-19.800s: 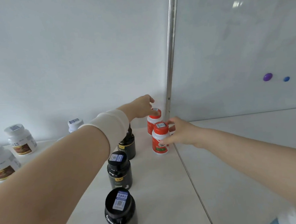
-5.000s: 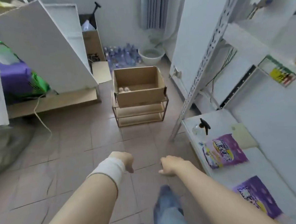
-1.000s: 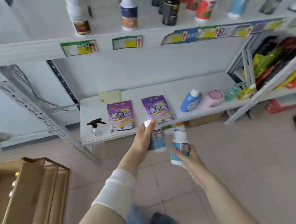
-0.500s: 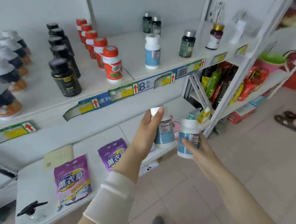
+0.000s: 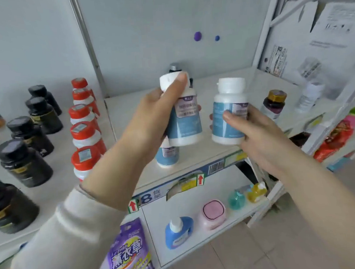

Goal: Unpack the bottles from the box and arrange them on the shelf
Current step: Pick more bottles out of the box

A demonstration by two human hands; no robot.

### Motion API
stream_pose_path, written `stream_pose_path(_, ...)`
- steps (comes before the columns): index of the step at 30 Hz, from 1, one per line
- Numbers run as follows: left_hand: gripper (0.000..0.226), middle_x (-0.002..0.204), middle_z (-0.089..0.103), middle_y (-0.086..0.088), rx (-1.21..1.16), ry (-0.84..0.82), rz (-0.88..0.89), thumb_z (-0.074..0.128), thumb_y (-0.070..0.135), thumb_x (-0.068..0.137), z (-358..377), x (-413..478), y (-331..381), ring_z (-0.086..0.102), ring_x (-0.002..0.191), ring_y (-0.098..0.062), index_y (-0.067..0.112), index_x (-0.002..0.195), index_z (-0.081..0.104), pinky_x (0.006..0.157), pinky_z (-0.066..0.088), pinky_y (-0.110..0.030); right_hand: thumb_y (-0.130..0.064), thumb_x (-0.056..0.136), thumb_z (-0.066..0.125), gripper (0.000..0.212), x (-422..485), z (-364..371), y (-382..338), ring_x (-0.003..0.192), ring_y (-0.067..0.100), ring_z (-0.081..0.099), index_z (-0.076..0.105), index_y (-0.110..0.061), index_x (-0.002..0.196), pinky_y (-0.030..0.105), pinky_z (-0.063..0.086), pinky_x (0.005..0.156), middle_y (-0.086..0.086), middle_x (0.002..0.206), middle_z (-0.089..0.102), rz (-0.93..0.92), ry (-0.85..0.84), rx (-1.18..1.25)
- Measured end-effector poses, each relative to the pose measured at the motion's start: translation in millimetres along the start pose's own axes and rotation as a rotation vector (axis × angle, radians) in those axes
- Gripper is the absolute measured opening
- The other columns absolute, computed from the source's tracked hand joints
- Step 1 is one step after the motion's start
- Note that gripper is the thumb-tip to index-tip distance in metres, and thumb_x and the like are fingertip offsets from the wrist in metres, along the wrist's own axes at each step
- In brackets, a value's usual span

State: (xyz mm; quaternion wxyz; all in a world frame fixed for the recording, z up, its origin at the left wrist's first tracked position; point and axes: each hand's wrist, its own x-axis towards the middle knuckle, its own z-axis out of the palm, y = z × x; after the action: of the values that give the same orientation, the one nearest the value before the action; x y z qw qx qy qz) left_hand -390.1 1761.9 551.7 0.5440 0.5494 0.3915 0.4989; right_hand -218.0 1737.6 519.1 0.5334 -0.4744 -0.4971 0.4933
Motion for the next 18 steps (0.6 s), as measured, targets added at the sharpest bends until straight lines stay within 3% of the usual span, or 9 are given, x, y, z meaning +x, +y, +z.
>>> stream_pose_path(3,0.028,0.086,0.07,-0.004,0.041,0.079,0.005,0.054,0.037,0.091,-10.7,36.5,15.3,0.069,0.087,-0.019,0.011,0.086,0.063,0.085,0.056,-0.034,-0.014,0.087,0.057,0.042,49.1,2.4,-17.8,0.102,0.017,0.062,0.045,-0.008,0.127,0.038,0.05,0.092,0.006,0.113,0.061,-0.001,-0.128,0.045)
stream_pose_path(5,0.025,0.089,0.069,-0.003,0.082,0.097,0.003,0.054,0.035,0.092,-20.5,60.6,22.0,0.068,0.083,-0.016,0.011,0.087,0.061,0.083,0.056,-0.03,-0.013,0.085,0.06,0.046,81.0,5.8,-23.3,0.098,0.016,0.063,0.045,-0.007,0.128,0.037,0.052,0.089,0.005,0.112,0.062,0.02,-0.235,0.049)
stream_pose_path(9,0.024,0.103,0.067,-0.006,0.265,0.147,0.003,0.056,0.033,0.092,-52.3,109.3,23.0,0.065,0.093,-0.016,0.011,0.099,0.061,0.089,0.052,-0.032,-0.009,0.084,0.063,0.022,137.1,25.3,-24.4,0.085,0.01,0.064,0.058,-0.017,0.104,0.029,0.054,0.077,-0.002,0.094,0.066,0.071,-0.426,-0.079)
stream_pose_path(12,0.026,0.105,0.065,-0.006,0.39,0.205,-0.036,0.061,0.034,0.088,-75.8,142.3,17.2,0.064,0.096,-0.021,0.015,0.105,0.06,0.09,0.049,-0.035,-0.01,0.081,0.067,0.03,169.3,44.8,-16.7,0.087,0.009,0.062,0.06,-0.014,0.11,0.02,0.052,0.068,0.0,0.102,0.066,0.11,-0.497,-0.207)
stream_pose_path(15,0.031,0.107,0.065,-0.005,0.527,0.232,-0.099,0.067,0.035,0.084,-96.2,174.7,7.2,0.064,0.099,-0.022,0.018,0.108,0.058,0.09,0.049,-0.034,-0.011,0.078,0.072,0.044,196.0,62.9,-2.2,0.095,0.011,0.06,0.057,-0.01,0.119,0.022,0.048,0.078,-0.001,0.105,0.064,0.15,-0.516,-0.324)
stream_pose_path(16,0.031,0.108,0.065,-0.006,0.553,0.229,-0.117,0.068,0.033,0.083,-102.0,185.1,3.5,0.064,0.1,-0.022,0.018,0.107,0.057,0.092,0.049,-0.035,-0.011,0.077,0.073,0.039,204.5,67.3,2.3,0.093,0.011,0.059,0.058,-0.011,0.113,0.023,0.047,0.082,-0.002,0.099,0.064,0.159,-0.513,-0.349)
stream_pose_path(18,0.032,0.109,0.064,-0.008,0.579,0.228,-0.139,0.069,0.029,0.082,-112.7,204.8,-3.1,0.063,0.1,-0.024,0.016,0.108,0.056,0.095,0.049,-0.037,-0.007,0.076,0.074,0.025,220.7,74.0,9.9,0.077,0.006,0.055,0.057,-0.014,0.095,0.017,0.044,0.075,-0.006,0.081,0.057,0.159,-0.512,-0.376)
